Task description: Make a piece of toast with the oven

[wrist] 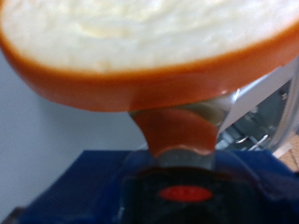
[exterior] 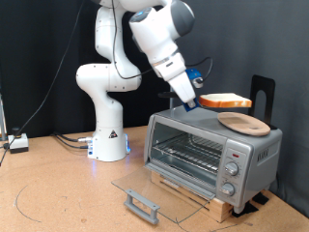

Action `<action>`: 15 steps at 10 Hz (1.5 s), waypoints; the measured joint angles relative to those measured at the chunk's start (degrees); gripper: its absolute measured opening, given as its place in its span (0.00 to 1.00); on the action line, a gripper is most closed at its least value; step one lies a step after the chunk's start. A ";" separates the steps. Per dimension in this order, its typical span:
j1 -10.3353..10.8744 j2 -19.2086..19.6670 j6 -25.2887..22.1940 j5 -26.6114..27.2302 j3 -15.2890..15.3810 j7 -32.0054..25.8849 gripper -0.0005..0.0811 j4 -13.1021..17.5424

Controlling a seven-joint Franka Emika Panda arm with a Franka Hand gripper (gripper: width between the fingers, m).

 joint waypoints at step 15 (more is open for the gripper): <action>-11.55 5.84 -4.20 -10.15 -18.39 -18.33 0.52 0.23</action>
